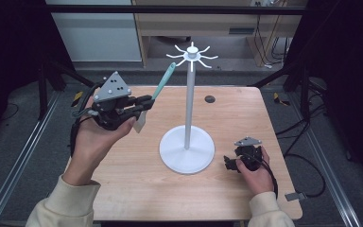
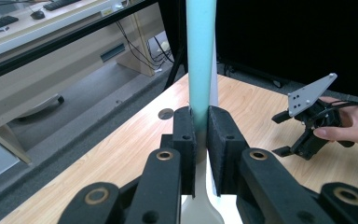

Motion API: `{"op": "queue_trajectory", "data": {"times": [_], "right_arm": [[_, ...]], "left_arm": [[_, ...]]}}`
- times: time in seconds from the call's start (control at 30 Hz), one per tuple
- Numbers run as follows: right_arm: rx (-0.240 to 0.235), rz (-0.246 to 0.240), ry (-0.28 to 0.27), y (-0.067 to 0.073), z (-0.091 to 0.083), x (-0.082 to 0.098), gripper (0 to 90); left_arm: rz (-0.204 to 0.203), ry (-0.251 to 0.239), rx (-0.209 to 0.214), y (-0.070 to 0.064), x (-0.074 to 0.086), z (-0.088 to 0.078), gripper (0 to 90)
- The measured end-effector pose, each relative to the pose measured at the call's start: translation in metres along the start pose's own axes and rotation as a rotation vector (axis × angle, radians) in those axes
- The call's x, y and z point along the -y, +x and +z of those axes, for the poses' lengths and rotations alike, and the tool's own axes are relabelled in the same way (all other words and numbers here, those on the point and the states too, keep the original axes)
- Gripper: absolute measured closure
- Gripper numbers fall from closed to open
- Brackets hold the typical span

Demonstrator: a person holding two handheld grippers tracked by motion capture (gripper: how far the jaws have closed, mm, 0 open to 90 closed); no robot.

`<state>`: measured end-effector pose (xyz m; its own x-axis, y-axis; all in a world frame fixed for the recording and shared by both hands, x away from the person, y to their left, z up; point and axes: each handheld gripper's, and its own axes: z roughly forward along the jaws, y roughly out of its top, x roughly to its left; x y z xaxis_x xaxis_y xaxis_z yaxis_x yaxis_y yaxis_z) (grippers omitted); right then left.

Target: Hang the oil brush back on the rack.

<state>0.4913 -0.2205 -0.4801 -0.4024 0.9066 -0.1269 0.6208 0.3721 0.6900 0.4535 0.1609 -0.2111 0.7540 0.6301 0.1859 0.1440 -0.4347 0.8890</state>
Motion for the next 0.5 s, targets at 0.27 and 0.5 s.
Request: {"op": "queue_trajectory", "data": {"times": [0.27, 0.5], "right_arm": [[0.000, 0.002, -0.001, 0.000, 0.000, 0.000, 9.1], [-0.002, -0.004, -0.002, 0.000, 0.000, 0.000, 9.1]], "left_arm": [[-0.002, 0.019, 0.005, 0.000, -0.003, 0.007, 81.8], [-0.004, 0.026, 0.012, -0.001, -0.006, 0.015, 81.8]]}}
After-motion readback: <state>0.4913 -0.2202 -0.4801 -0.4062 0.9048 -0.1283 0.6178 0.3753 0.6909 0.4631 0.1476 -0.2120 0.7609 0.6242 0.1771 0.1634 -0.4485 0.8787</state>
